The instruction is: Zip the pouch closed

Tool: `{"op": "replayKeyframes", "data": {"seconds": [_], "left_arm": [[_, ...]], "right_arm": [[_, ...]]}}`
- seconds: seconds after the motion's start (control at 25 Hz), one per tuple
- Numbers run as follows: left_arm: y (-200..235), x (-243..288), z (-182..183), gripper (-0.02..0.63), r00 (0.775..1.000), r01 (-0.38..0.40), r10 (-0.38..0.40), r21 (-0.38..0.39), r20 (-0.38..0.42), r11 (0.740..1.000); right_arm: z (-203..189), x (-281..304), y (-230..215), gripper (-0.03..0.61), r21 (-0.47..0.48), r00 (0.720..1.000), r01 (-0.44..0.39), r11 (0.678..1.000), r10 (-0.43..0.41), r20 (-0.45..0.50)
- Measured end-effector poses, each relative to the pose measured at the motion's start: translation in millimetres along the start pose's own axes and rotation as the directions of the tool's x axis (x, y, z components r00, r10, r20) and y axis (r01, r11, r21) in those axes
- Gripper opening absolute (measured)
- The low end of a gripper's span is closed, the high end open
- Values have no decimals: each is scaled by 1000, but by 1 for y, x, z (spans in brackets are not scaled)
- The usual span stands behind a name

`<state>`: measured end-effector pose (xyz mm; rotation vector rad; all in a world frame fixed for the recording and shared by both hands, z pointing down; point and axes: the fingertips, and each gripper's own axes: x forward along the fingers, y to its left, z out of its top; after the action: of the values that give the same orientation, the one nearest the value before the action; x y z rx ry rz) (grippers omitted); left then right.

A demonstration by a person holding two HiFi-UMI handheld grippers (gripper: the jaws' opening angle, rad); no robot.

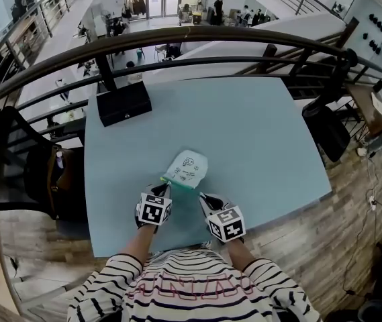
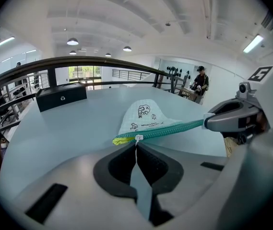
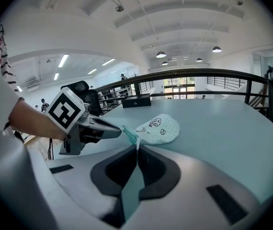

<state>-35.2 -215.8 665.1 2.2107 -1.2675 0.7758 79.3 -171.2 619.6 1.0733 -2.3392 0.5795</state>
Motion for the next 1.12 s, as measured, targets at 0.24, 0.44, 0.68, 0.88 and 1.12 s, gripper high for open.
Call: {"op": "replayKeyframes", "data": {"seconds": [0.24,0.44,0.68,0.88,1.12], "left_arm": [[17,2,-3,26,999,-34,34,-13,-12,999],[22,5,-3,26,999,-45,45,-10,-26,999],[33,14,-3,28,998,-61,61,18,-31,998],[35,20,-9,28,997,-60,62,51,-52,997],[35,23,-22,28,993,-31,37,56,-112,998]], "right_arm": [[0,2,-7,35,16,1000,25,1000,-25,2],[-1,4,-8,35,29,1000,18,999,-17,-4],[-5,13,-10,37,48,1000,21,999,-21,-17],[-10,17,-6,37,58,999,29,998,-27,-34],[-20,24,-7,37,73,997,50,996,-46,-65]]}}
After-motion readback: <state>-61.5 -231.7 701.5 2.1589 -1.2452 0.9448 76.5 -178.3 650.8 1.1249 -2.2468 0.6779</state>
